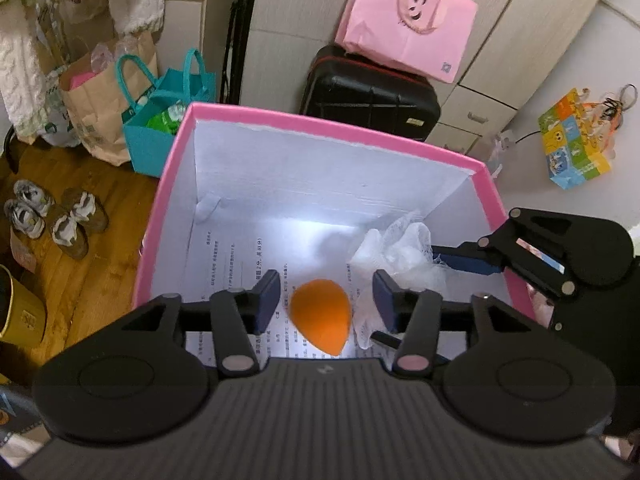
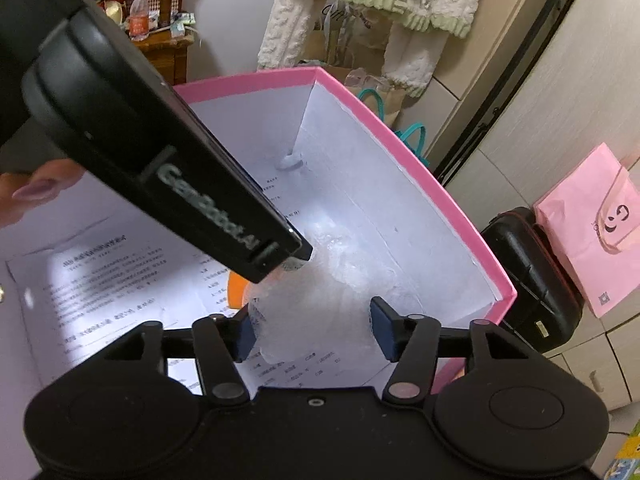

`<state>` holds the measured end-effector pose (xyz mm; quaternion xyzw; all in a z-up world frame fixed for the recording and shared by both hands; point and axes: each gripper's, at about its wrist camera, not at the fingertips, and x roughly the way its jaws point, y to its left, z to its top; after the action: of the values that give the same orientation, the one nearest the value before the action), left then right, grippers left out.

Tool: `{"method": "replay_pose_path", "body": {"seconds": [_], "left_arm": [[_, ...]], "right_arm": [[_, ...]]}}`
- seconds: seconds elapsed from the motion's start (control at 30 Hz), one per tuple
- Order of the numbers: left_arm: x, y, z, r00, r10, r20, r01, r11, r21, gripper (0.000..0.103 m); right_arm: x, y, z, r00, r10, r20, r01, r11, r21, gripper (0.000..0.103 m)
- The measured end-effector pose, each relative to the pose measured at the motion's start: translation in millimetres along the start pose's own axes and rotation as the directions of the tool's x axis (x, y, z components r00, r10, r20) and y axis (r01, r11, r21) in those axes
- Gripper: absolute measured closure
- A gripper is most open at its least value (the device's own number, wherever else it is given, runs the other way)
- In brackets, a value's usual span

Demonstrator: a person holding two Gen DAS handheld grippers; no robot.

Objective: Organize soft objects
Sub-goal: 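Open both tools to drop the sponge and bath puff into the box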

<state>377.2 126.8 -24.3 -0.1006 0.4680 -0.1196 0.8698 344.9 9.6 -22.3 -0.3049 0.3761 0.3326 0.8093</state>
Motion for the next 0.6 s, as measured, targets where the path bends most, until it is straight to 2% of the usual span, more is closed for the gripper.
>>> {"method": "replay_pose_path", "body": {"seconds": [0.07,0.17,0.33,0.47,0.6], "left_arm": [[-11,-3,-2,1.000,-0.010,0.006,0.010,1.000,0.014,0.049],[-30,-5,-7,0.999,-0.035,0.006,0.035,0.999,0.037,0.046],[-68,-23,-22,0.998,-0.005,0.068,-0.004,0.991,0.132,0.046],[-97,-38,-37,0.995,-0.038,0.091,0.020,0.981,0.195,0.045],[-122,-51,-54,0.990,-0.044,0.130,0.010,0.968,0.251,0.043]], "right_arm": [[-10,2,-2,1.000,-0.004,0.017,0.003,1.000,0.023,0.036],[-27,4,-6,0.999,-0.009,0.039,0.007,0.998,0.059,0.036],[-60,17,-16,0.996,-0.037,0.082,0.030,0.996,0.081,0.036],[-87,30,-25,0.993,-0.043,0.106,0.030,0.992,0.122,0.036],[-107,36,-32,0.991,-0.043,0.125,0.023,0.988,0.155,0.035]]}}
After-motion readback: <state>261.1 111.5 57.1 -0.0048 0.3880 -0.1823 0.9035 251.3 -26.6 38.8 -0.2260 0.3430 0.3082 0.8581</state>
